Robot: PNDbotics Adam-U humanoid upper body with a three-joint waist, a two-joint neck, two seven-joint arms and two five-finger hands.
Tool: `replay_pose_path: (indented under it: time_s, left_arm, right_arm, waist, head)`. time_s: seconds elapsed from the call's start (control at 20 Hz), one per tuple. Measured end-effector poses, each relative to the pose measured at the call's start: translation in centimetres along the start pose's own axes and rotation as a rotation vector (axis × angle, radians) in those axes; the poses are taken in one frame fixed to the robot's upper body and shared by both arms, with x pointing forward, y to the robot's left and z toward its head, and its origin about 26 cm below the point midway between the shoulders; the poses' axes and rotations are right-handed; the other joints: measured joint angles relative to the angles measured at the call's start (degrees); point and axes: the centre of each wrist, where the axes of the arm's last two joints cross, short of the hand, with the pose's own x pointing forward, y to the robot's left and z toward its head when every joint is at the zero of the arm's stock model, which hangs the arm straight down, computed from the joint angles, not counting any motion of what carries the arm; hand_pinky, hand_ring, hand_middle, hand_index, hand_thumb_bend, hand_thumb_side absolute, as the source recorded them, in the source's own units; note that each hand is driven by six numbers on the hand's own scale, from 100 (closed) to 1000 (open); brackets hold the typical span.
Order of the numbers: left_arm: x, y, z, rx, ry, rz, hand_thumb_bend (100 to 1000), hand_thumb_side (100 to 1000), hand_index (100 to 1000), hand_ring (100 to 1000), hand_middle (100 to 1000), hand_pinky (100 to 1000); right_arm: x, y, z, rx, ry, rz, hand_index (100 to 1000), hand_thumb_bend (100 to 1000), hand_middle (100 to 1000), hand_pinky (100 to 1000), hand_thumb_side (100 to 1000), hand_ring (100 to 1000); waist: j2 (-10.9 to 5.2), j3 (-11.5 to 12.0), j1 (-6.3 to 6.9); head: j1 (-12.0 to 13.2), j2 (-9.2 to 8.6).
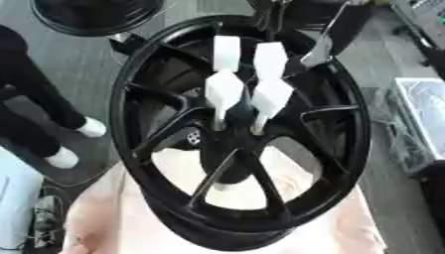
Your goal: Pull the pin out of the wheel hub.
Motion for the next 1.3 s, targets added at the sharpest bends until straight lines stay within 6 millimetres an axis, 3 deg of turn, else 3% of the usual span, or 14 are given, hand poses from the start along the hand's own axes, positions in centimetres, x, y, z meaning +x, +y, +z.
replay_pose_path:
  time_s: [1.3]
  left_arm:
    - [0.2,-0.3,-0.2,-0.012,-0.004,0.002,100,700,795,837,751,708]
  right_arm:
    - [-1.6,1.3,-0.9,0.002,0.071,-0.043,793,396,681,788,232,654]
  waist:
    - [0.61,0.9,0.07]
  head:
    - [-0.2,-0.03]
